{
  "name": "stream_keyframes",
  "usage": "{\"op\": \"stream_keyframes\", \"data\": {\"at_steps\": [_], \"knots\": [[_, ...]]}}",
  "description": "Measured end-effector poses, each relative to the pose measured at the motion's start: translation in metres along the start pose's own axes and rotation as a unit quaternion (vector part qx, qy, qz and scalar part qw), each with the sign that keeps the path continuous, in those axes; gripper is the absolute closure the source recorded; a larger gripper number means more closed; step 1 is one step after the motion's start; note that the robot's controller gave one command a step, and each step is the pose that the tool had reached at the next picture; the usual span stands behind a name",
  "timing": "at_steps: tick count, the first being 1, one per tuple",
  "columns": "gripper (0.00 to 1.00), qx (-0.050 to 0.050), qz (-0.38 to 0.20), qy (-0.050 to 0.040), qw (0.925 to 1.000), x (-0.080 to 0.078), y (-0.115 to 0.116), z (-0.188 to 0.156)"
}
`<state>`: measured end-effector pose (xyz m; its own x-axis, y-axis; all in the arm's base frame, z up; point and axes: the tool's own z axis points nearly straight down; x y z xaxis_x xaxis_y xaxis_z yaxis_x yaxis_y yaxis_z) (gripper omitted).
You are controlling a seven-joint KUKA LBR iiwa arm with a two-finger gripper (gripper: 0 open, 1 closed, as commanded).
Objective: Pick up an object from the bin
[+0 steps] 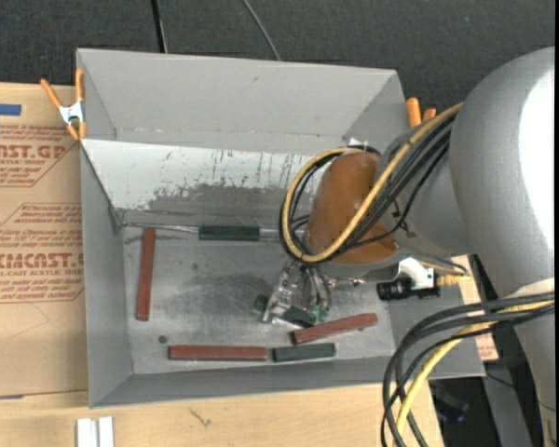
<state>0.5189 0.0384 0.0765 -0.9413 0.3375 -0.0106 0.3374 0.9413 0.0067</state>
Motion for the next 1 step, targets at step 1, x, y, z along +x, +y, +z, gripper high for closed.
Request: {"op": "stream_keyframes", "data": {"at_steps": [1], "knots": [[1.00,0.001,0.000,0.0012,1.0000,0.0003,0.0000,-0.0023]]}}
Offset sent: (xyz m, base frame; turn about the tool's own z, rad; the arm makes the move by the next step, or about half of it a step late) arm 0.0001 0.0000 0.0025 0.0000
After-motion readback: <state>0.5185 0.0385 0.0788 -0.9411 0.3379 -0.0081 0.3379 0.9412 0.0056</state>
